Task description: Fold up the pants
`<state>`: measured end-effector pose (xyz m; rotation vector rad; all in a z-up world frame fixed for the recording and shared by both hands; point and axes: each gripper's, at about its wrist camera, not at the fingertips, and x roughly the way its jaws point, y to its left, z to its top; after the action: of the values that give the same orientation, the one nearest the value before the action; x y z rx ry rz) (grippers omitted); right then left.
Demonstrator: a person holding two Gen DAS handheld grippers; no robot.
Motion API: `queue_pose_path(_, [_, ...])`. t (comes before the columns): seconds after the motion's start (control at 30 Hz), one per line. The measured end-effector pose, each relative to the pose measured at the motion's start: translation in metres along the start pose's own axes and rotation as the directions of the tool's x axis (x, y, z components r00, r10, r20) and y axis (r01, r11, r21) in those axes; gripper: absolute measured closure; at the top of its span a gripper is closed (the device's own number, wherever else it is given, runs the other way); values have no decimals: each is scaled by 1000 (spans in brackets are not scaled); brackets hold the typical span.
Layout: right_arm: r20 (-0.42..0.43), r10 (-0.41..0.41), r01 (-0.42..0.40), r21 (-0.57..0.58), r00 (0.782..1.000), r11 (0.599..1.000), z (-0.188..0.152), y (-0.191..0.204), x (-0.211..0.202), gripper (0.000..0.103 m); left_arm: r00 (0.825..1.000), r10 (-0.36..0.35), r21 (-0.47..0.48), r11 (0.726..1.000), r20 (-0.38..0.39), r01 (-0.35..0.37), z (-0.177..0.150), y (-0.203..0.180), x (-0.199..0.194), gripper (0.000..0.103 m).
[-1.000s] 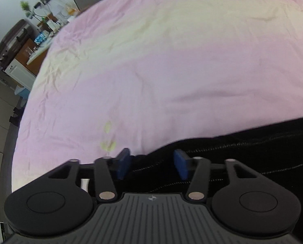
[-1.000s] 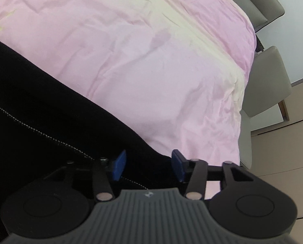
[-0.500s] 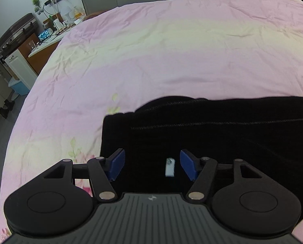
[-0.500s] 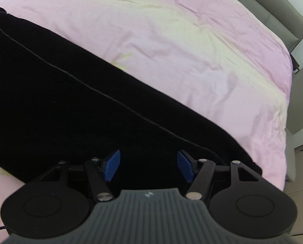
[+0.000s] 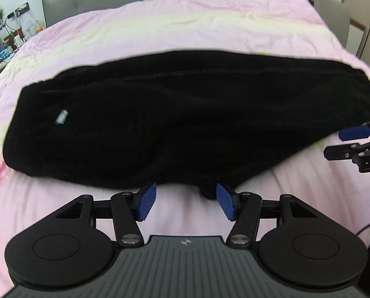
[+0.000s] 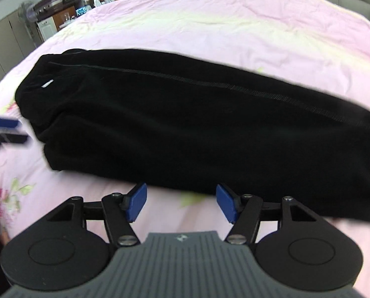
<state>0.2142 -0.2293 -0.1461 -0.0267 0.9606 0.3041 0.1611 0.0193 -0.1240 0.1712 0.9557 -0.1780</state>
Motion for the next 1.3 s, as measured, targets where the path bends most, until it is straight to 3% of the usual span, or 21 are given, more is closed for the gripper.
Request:
queue_pose_path(0.13, [-7,12,-12,-2,1000,1000,-12,19,13,44,998,44,-1,999,-54,-44,-8,-28,33,36])
queue_pose_path(0.3, [1,6,-6,15,1000,1000,-13,23,38,44,998,53,8,999,24,-54,7,-40,53,38])
queue_pose_path(0.43, [9,-6,6,8,1000,1000,-16,21,44,44,995,33,-94,995,89,-24,19,-33,65,55])
queue_pose_path(0.5, [19,-7,7,-5,1000,1000,-17,21,44,44,992,29,-120,993,120,-14,22,-30,62,77])
queue_pose_path(0.63, [25,-13,14,-38,1000,999,-15,16,45,44,979,-31,-181,981,203,68,39,-6,40,86])
queue_pose_path(0.7, [41,-19,22,-76,999,997,-14,15,40,44,977,-64,-177,979,204,101,42,4,28,87])
queue_pose_path(0.83, [70,10,2,-172,997,985,-6,13,33,44,980,-90,-168,979,175,120,65,12,23,87])
queue_pose_path(1.03, [117,4,34,-317,993,948,14,14,27,45,991,-120,-155,980,59,128,93,18,18,88])
queue_pose_path(1.17, [108,22,19,-365,994,931,23,13,23,49,991,-134,-118,984,0,133,92,16,14,89])
queue_pose_path(1.3, [106,49,1,-427,993,904,10,13,6,53,985,-159,-100,983,-67,152,67,7,17,91])
